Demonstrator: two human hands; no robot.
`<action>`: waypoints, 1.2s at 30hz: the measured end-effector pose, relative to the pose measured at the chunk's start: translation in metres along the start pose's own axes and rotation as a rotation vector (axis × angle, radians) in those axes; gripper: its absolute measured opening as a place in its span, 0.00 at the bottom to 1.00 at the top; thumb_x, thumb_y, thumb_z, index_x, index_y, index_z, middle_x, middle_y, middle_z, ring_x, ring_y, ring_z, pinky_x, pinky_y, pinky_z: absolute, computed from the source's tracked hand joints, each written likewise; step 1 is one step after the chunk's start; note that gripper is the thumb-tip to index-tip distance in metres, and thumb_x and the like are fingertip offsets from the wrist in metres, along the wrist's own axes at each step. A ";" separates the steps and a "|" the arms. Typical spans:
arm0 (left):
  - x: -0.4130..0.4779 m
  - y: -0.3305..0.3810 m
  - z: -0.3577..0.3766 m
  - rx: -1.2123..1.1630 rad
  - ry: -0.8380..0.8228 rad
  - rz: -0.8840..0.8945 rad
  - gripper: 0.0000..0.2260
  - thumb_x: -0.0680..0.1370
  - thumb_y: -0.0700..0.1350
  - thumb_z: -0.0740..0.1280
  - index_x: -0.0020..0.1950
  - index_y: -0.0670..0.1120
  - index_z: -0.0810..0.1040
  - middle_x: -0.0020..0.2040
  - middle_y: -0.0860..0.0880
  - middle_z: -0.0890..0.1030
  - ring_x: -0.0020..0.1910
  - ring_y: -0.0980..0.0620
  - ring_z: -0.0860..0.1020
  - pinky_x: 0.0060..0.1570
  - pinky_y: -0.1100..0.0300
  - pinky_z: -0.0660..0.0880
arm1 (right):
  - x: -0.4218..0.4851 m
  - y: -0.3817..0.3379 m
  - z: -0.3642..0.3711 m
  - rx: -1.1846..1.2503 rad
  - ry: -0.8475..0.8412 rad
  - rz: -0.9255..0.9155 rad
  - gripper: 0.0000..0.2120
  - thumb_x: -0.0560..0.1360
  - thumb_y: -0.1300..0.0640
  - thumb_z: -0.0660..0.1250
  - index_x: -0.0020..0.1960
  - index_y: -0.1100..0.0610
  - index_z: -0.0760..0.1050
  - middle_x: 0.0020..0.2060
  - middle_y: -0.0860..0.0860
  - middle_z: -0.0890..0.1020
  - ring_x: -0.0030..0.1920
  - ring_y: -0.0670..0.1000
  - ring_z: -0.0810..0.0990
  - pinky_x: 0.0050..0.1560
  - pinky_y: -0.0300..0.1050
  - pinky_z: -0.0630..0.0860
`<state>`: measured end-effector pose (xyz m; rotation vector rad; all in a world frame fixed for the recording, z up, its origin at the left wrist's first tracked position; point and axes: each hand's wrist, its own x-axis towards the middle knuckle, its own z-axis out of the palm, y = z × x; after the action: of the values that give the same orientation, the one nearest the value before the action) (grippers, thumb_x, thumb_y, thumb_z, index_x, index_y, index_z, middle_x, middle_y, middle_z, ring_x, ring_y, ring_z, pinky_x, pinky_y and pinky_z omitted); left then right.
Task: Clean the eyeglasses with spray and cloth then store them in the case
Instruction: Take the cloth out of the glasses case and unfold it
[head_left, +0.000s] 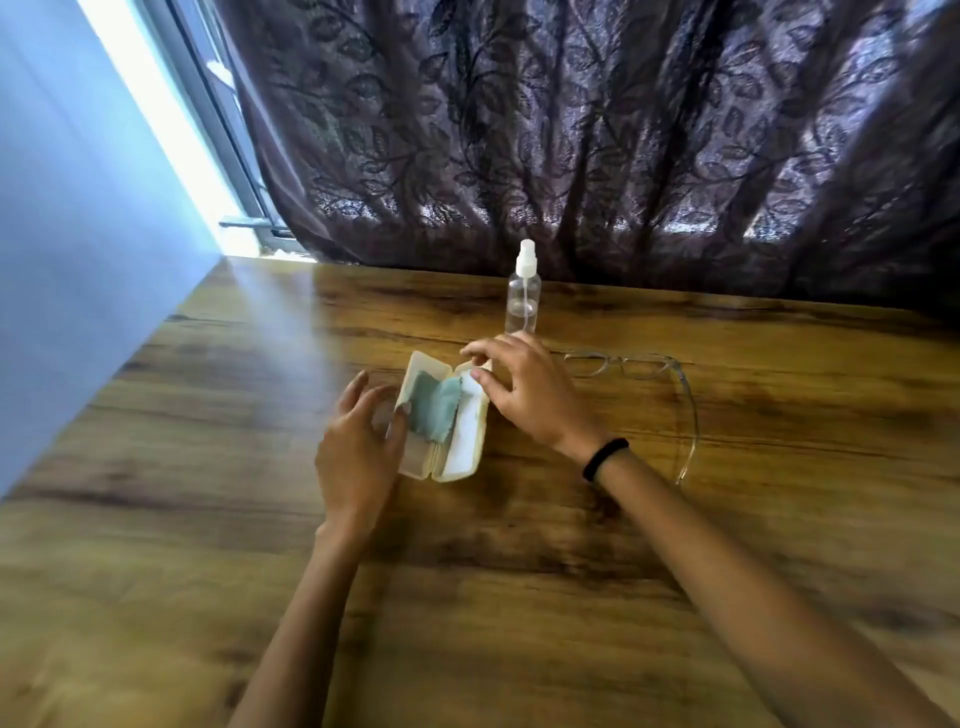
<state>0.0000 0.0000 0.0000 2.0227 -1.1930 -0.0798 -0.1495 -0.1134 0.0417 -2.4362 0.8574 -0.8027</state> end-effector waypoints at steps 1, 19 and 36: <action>0.001 -0.002 -0.001 -0.047 -0.003 -0.047 0.12 0.75 0.49 0.68 0.57 0.49 0.80 0.66 0.46 0.74 0.55 0.45 0.78 0.48 0.51 0.77 | 0.009 0.000 0.005 0.012 -0.037 0.008 0.11 0.75 0.58 0.65 0.56 0.56 0.77 0.49 0.50 0.81 0.53 0.49 0.73 0.54 0.44 0.70; -0.004 -0.003 0.008 -0.170 -0.017 -0.171 0.17 0.74 0.48 0.69 0.63 0.54 0.75 0.48 0.50 0.84 0.43 0.54 0.81 0.42 0.50 0.80 | 0.078 0.008 0.056 -0.099 -0.380 0.127 0.04 0.68 0.61 0.73 0.41 0.57 0.80 0.39 0.52 0.83 0.41 0.50 0.80 0.43 0.46 0.78; 0.003 -0.004 0.011 -0.116 -0.063 -0.047 0.20 0.72 0.52 0.71 0.62 0.50 0.76 0.61 0.50 0.78 0.59 0.50 0.74 0.51 0.56 0.75 | 0.065 0.008 0.024 0.353 -0.478 0.101 0.03 0.71 0.61 0.69 0.41 0.55 0.76 0.45 0.58 0.83 0.48 0.55 0.81 0.49 0.49 0.77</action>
<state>0.0001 -0.0073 -0.0096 1.9595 -1.1524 -0.2319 -0.0956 -0.1577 0.0442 -2.1158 0.5892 -0.2795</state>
